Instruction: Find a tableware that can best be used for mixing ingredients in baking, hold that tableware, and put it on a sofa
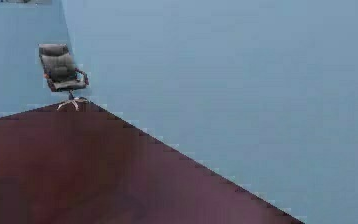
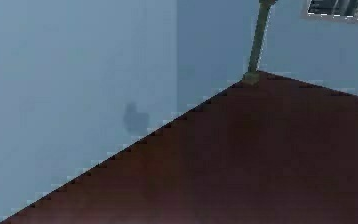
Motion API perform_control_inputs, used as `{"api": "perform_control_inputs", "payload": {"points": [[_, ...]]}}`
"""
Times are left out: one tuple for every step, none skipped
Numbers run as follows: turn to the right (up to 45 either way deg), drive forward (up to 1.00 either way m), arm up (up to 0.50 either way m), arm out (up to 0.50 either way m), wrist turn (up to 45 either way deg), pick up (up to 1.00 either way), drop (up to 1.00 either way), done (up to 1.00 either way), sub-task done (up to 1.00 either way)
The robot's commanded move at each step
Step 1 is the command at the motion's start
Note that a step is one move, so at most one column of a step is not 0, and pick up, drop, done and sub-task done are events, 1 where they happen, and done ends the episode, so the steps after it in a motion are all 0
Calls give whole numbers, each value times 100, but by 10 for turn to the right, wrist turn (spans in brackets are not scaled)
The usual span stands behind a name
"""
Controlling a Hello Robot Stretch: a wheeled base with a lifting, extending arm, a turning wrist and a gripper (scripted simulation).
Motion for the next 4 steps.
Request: {"api": "perform_control_inputs", "payload": {"points": [[-420, 0, 0, 0, 0, 0, 0, 0, 0], [0, 30, 0, 0, 0, 0, 0, 0, 0], [-450, 0, 0, 0, 0, 0, 0, 0, 0], [-450, 0, 0, 0, 0, 0, 0, 0, 0]]}}
